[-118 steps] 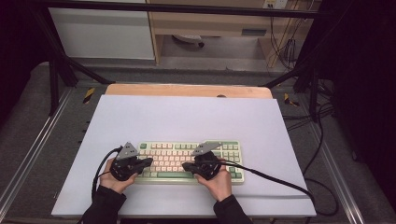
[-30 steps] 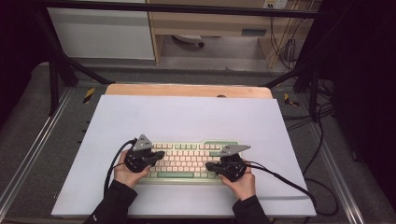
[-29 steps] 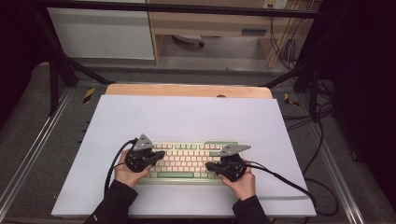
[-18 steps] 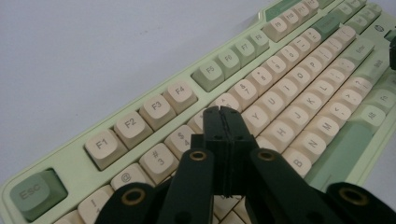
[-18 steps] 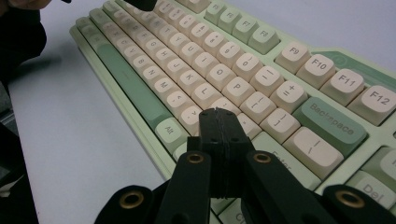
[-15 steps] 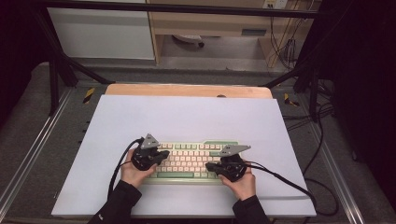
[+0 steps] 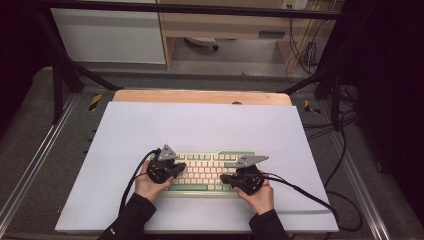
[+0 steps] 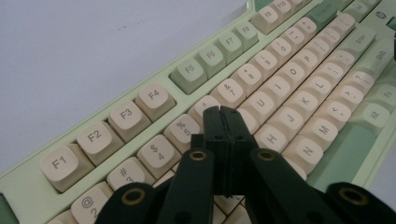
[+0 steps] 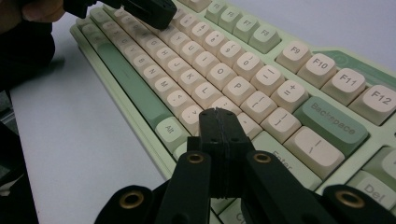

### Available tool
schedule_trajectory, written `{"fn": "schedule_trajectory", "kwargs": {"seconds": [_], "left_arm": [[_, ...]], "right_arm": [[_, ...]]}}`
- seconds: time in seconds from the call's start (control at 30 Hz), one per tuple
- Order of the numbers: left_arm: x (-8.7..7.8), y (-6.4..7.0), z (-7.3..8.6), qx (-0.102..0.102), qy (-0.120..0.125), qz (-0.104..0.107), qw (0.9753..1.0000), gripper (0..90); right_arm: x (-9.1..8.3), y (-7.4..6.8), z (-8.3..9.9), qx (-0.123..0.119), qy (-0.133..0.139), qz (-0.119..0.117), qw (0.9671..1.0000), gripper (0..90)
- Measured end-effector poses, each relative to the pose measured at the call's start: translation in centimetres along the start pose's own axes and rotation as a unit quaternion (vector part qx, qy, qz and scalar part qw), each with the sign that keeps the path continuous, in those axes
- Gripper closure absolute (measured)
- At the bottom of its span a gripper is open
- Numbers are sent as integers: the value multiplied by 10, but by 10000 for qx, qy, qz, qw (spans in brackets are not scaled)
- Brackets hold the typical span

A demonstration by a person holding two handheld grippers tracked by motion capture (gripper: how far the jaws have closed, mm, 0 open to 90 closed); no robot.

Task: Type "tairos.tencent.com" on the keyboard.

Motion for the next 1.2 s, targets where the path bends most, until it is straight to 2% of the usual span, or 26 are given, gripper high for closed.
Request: {"fn": "schedule_trajectory", "kwargs": {"seconds": [0.43, 0.9, 1.2], "left_arm": [[0, 1, 3, 39, 22, 41, 10000, 897], [-29, -1, 9, 62, 201, 39, 9998, 897], [-38, -4, 15, 50, 217, 25, 9997, 897]], "right_arm": [[-1, 0, 0, 7, 14, 7, 10000, 900], [-4, 0, -2, 16, 59, 17, 10000, 900], [-4, -1, -3, 41, 81, 7, 10000, 900]]}}
Point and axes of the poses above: each handheld gripper's, and its own axes: x roughly forward along the jaws, z roughly out of its underside, y roughly to its right, the point moved 6 cm from there along x, roughly forward along the jaws, and after that the axes turned 1 degree about z, right-handed, at the moved point
